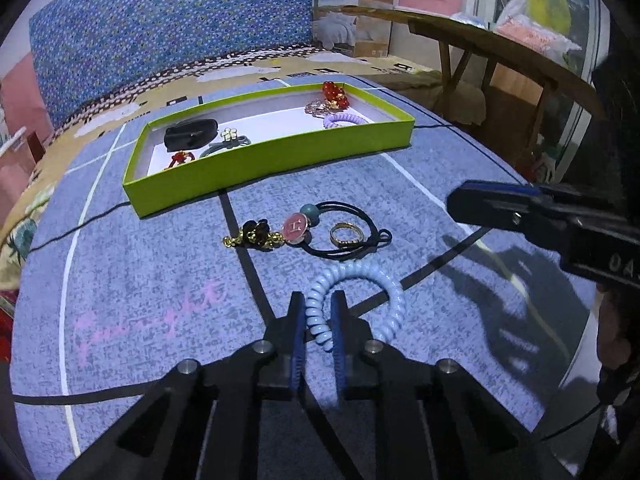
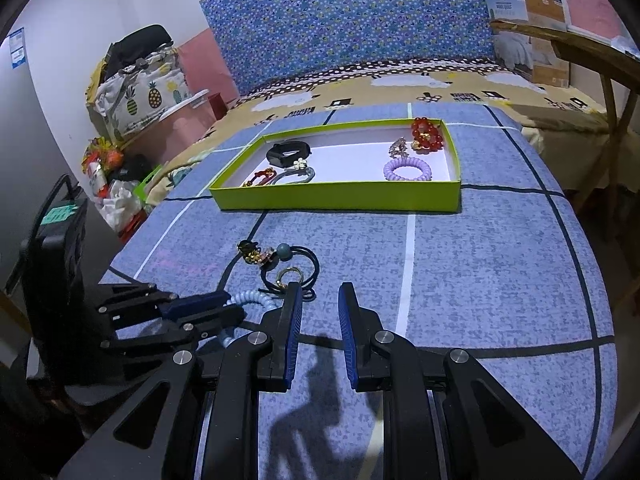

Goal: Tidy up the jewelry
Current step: 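Grasp the light-blue coil hair tie with the left tool while the right tool grasps the pink-bead tie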

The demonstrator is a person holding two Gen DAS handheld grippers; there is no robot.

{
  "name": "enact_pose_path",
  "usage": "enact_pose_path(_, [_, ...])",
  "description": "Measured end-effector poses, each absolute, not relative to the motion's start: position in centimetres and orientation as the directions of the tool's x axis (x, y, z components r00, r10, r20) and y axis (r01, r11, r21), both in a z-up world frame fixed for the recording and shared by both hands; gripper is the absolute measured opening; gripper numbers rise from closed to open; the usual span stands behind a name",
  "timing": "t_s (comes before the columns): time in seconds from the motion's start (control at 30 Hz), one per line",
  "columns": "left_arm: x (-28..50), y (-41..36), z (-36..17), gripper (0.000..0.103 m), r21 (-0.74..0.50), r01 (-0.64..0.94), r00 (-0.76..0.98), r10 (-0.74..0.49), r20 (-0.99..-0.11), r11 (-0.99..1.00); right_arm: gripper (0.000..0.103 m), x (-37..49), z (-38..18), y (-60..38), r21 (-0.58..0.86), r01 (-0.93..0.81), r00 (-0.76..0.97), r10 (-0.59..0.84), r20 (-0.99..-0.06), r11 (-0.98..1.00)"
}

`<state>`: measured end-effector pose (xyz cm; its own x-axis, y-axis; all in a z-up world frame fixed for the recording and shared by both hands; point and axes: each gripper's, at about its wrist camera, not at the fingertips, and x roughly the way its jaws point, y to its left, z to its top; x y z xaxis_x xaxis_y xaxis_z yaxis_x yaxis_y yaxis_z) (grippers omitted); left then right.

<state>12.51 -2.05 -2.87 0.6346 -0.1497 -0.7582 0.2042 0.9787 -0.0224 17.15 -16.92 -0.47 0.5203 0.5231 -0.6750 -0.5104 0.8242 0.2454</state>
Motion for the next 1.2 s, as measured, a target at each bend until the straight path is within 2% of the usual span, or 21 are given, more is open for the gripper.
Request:
enact_pose_path(0.43, [12.2,0.4,-2.6,0.009,-0.042,0.15,0.651,-0.131,-0.748,0.988,0.019,20.5,-2.6,-13.8,0.228,-0.527,0.455,0.498,-0.738,0.819])
enact_pose_path(0.77, [12.5,2.5,-2.7,0.009,-0.065,0.107,0.656,-0.119,-0.745,0.992,0.019,21.7,-3.4,-11.0,0.103,-0.586,0.446,0.426,-0.787,0.804])
enact_pose_path(0.83, [12.6,2.6,-2.7,0.009,-0.07,0.104,0.656,-0.121,-0.745,0.992,0.006,21.4,-3.5,-10.6,0.059,-0.6,0.455,0.4,-0.795,0.798])
enact_pose_path(0.93, [12.7,2.9,-2.7,0.009,-0.076,0.099,0.656,-0.122,-0.744,0.992,0.002,20.9,-3.5,-10.4,0.013,-0.613,0.474,0.38,-0.794,0.79])
enact_pose_path(1.2, [12.8,3.5,-2.6,0.009,-0.08,0.082,0.661,-0.114,-0.741,0.993,0.001,20.5,-2.2,-11.8,0.048,-0.588,0.506,0.414,-0.757,0.808])
